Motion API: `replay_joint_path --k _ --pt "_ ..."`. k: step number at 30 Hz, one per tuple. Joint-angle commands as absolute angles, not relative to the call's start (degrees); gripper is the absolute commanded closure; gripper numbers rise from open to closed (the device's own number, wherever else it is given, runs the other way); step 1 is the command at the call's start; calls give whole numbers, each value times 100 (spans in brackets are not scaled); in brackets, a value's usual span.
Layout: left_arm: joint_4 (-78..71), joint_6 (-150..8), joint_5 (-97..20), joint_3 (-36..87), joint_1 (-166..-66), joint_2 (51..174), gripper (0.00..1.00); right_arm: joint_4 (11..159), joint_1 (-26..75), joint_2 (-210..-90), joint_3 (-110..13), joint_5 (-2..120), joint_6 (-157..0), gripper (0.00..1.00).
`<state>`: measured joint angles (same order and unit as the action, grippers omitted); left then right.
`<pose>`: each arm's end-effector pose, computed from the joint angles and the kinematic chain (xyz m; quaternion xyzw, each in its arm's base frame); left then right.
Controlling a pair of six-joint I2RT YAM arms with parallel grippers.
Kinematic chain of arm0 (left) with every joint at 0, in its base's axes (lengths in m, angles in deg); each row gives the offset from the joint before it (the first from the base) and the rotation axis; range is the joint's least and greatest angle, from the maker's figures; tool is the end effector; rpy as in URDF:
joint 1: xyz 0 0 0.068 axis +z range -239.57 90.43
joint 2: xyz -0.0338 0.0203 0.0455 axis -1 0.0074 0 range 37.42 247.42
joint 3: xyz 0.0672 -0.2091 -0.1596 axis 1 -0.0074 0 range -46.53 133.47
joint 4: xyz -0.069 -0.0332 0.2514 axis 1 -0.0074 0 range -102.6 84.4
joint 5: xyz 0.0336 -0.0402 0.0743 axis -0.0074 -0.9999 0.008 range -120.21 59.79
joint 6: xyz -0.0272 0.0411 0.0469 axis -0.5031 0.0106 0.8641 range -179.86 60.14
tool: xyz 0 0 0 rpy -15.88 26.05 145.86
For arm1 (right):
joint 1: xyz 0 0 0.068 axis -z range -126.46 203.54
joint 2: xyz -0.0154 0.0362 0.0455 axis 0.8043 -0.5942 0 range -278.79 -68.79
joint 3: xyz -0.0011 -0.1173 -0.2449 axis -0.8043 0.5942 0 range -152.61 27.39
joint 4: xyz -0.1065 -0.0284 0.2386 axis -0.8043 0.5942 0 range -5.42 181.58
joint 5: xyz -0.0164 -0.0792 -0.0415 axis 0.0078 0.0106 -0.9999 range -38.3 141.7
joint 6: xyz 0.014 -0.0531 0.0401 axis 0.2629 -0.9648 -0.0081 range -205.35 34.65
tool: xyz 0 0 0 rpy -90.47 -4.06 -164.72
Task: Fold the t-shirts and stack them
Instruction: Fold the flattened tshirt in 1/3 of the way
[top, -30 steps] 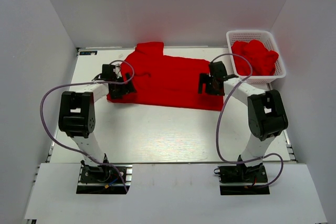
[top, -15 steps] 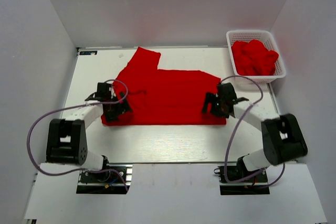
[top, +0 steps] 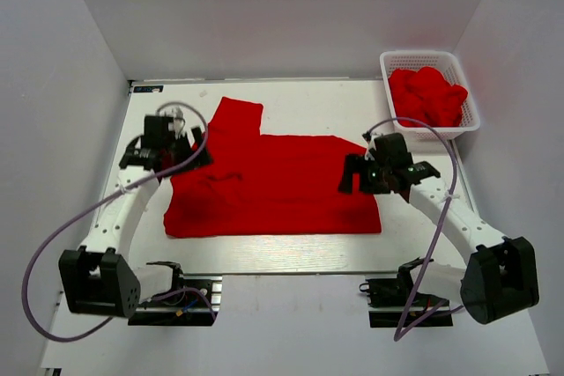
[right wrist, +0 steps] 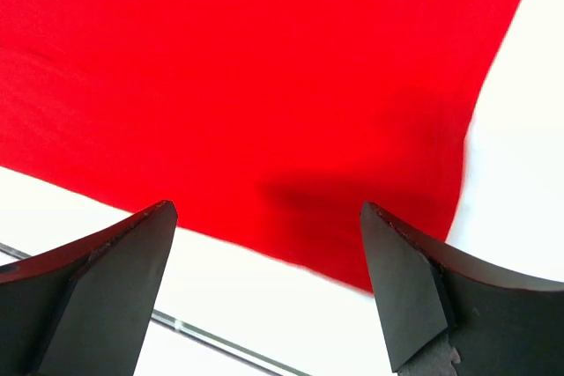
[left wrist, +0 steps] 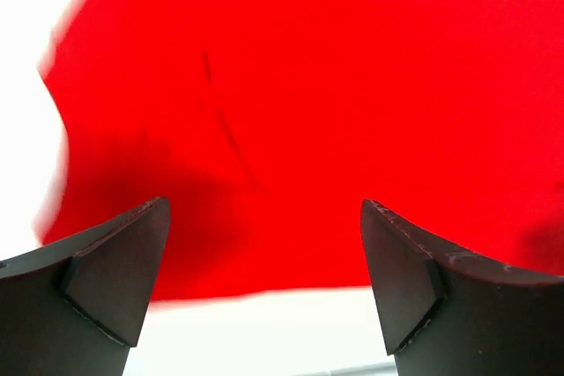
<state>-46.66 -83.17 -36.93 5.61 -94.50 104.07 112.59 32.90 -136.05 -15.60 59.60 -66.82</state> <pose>0.2407 -0.0271 0.2452 -0.1353 0.9441 -0.1263 0.2728 0.2276 0.0938 0.2078 -0.0397 0.9435 0.1696 0.2819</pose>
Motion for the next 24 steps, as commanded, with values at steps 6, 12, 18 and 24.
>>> replay_joint_path --k 6,12,18,24 --pt "-4657 -6086 -3565 2160 -9581 11960 1 11525 3315 -14251 -2552 5979 -7357 10" --pt "-3427 -5643 -3971 1219 -9757 11872 1 11473 3333 -14727 -2684 6127 -7392 10" --pt "-2916 -5467 -3461 859 -10152 12003 1 11402 3324 -14869 -2693 6199 -7181 10" --pt "-2985 -5326 -2680 945 -10547 12530 1 11305 3333 -14684 -2710 6084 -7102 10"
